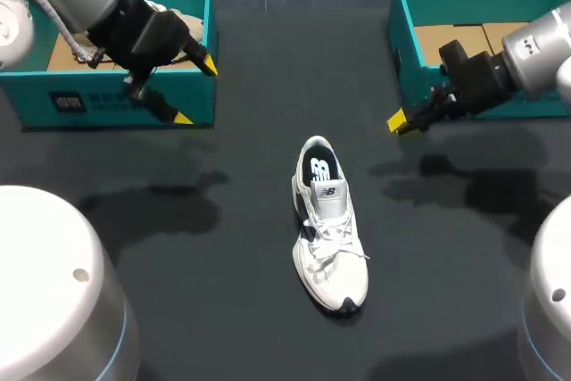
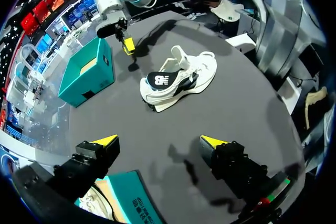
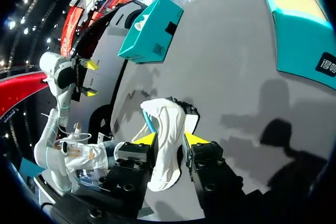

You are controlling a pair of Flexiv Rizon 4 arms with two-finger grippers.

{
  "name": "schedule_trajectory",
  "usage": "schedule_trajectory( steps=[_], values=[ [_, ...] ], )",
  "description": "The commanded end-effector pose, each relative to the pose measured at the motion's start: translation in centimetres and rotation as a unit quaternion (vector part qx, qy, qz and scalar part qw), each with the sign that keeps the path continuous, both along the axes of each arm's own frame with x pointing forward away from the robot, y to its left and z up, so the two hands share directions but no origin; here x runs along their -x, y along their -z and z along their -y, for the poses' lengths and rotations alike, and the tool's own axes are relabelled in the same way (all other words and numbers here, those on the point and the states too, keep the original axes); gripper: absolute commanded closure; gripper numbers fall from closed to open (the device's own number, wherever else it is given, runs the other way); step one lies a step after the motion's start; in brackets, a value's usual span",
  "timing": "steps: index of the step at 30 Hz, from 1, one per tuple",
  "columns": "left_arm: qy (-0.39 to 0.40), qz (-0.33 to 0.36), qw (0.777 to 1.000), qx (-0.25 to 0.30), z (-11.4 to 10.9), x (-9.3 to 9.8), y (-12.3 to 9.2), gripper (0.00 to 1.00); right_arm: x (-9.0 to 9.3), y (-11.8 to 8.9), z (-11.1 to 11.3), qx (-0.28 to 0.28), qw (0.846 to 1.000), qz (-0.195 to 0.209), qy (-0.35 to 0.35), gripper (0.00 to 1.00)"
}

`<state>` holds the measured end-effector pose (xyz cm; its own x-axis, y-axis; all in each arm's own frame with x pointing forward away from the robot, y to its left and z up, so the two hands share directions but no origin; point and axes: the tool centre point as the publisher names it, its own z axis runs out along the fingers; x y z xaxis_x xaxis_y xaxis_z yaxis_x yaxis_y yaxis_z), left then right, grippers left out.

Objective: Take the shoe out of the shoebox, open the shoe tongue, remove and reinsert the insole, then place the shoe into the shoebox

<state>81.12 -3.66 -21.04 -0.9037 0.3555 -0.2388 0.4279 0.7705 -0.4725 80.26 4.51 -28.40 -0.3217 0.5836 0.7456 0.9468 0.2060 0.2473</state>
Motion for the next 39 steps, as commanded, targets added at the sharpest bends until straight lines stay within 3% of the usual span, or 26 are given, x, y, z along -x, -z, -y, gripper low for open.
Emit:
schedule_trajectory(
  steps=[1, 5, 8, 9, 16, 30, 33, 35, 39],
  values=[
    [0.004, -0.004, 1.000, -0.008, -1.7, -0.2, -1.7, 0.00, 0.0, -1.4, 0.6, 0.058, 0.998, -0.032, -0.007, 0.71],
    [0.012, -0.010, 1.000, -0.004, -3.0, -0.8, -2.2, 0.00, -0.2, -1.6, 1.2, 0.103, 0.993, -0.055, 0.012, 0.74],
    [0.024, -0.026, 0.999, -0.001, -3.9, -1.6, -2.8, 0.00, -0.1, -1.7, 1.2, 0.154, 0.986, -0.066, 0.024, 0.89],
    [0.024, -0.026, 0.999, -0.001, -3.9, -1.6, -2.8, 0.00, 0.1, -1.9, 1.0, 0.168, 0.983, -0.068, 0.028, 1.00],
    [0.024, -0.026, 0.999, -0.001, -3.9, -1.6, -2.8, 0.00, 1.5, -3.2, -1.3, 0.297, 0.946, -0.076, 0.105, 1.00],
    [0.024, -0.026, 0.999, -0.001, -3.9, -1.6, -2.8, 0.00, 1.5, -3.2, -1.3, 0.297, 0.946, -0.076, 0.105, 1.00],
    [0.024, -0.026, 0.999, -0.001, -3.9, -1.6, -2.8, 0.00, 2.0, -3.4, -4.3, 0.338, 0.929, -0.079, 0.125, 1.00],
    [0.024, -0.026, 0.999, -0.001, -3.9, -1.6, -2.8, 0.00, 2.5, -3.8, -6.5, 0.388, 0.910, -0.073, 0.124, 1.00],
    [0.024, -0.026, 0.999, -0.001, -3.9, -1.6, -2.8, 0.00, 3.5, -3.7, -9.8, 0.451, 0.884, -0.049, 0.116, 1.00]
  ],
)
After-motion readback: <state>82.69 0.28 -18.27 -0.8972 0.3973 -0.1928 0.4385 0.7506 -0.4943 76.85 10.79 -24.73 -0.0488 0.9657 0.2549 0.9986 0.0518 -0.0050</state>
